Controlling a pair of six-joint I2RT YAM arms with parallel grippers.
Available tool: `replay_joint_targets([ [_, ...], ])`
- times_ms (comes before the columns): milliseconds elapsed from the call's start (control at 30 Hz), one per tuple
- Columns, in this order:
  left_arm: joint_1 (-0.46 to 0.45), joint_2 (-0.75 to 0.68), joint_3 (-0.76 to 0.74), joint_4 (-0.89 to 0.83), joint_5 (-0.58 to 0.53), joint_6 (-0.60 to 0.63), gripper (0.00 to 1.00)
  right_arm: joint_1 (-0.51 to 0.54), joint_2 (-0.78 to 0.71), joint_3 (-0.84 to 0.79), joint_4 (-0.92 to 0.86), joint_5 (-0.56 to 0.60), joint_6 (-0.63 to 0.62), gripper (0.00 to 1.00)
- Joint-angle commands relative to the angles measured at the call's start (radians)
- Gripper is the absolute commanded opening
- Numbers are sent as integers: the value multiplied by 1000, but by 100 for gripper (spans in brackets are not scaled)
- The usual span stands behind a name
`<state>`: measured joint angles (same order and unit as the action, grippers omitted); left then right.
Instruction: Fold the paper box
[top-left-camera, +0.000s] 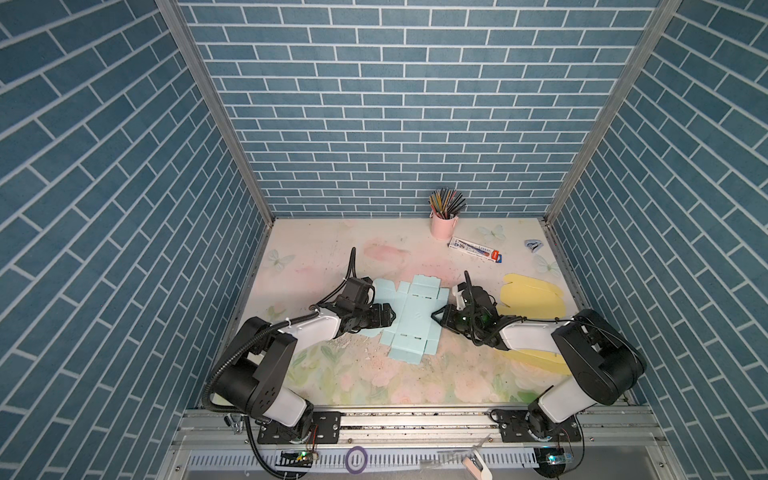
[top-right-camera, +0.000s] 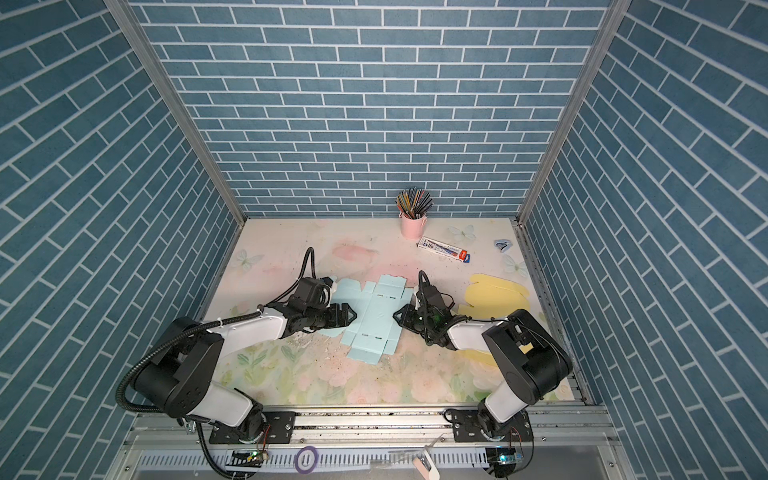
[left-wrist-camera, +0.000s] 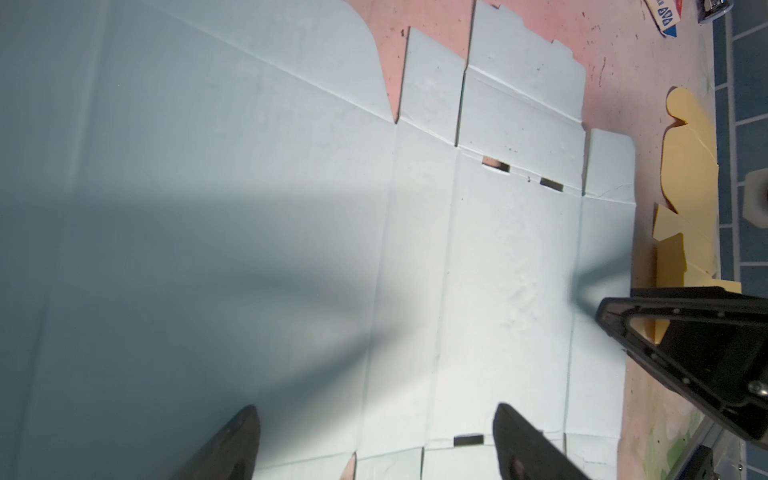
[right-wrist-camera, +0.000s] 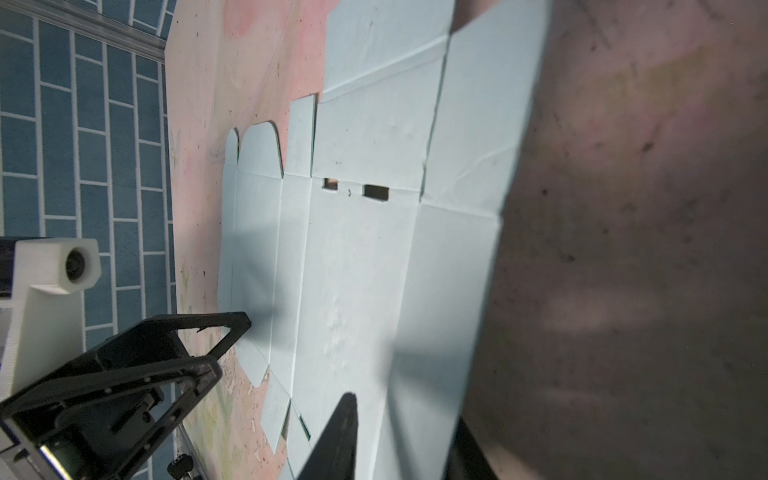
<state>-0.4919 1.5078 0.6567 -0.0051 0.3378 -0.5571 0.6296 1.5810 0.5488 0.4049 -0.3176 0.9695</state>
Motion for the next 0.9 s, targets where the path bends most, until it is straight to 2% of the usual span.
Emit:
replay_joint_targets([
  [0,-14,-2,-53,-108,-15,-38,89,-6,17,26,23,-19,25,26],
  [200,-30,-27,-68,-113,-22,-54,89,-22,27,30,23,-33,18,16],
  [467,-39,-70,-77,-112,-18,-74,89,-44,37,44,12,-52,3,7],
  [867,-35,-128,19,-211,-1,-17,89,-59,74,52,37,-73,-3,3],
])
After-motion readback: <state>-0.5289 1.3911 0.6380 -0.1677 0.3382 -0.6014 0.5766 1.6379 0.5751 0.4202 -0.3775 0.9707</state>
